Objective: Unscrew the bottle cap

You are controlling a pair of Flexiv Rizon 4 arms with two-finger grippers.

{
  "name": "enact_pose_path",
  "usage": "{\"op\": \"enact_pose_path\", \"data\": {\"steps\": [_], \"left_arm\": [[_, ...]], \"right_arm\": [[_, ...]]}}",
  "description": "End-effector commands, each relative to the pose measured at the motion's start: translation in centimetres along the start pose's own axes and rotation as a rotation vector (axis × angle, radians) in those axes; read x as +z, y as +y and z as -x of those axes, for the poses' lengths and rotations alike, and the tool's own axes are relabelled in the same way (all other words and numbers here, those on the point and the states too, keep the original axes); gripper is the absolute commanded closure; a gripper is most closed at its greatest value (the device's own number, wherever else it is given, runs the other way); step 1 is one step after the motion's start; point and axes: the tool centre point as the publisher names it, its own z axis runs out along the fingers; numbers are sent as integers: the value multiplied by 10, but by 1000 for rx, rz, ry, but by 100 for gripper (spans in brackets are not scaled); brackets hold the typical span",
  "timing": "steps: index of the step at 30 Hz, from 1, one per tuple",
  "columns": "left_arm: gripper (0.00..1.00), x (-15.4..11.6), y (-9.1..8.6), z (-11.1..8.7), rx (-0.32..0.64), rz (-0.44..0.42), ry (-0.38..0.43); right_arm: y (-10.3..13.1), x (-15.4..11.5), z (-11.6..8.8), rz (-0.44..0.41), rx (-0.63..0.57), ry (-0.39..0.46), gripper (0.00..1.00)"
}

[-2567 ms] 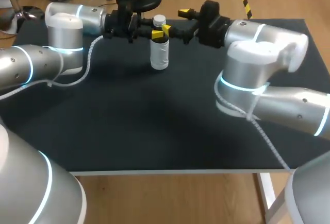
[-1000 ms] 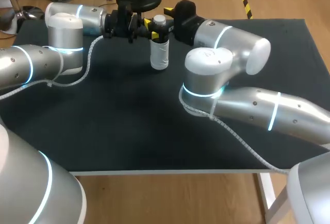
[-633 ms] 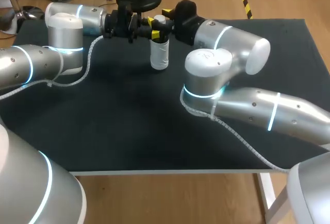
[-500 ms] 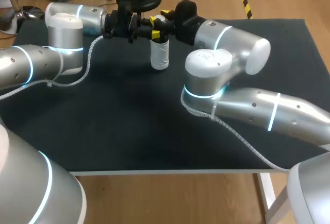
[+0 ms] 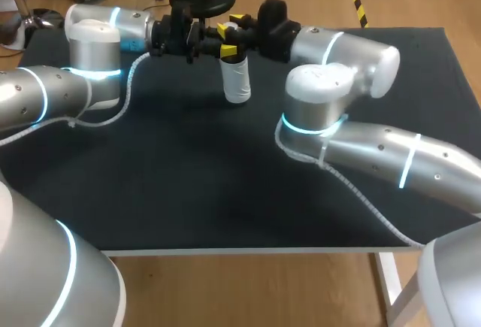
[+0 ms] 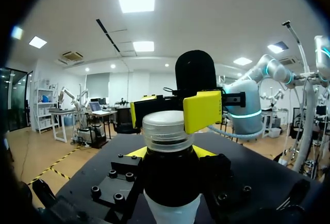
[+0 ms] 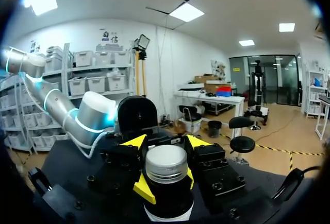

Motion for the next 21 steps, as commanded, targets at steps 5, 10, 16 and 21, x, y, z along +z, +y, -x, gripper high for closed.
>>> {"op": "enact_pose_path", "data": {"steps": [5,10,16,21], "left_arm": [[100,2,-2,-3,4,-2,1],[100,2,-2,-3,4,-2,1],[100,2,-2,-3,4,-2,1],[100,2,-2,-3,4,-2,1]], "right_arm": [[-2,-12,21,0,-89,367,100],[-2,-8,18,7,-99,604,100],[-2,-6,1,56,-69,929,100],[-3,-5,-8,106,-58,1102,100]]}}
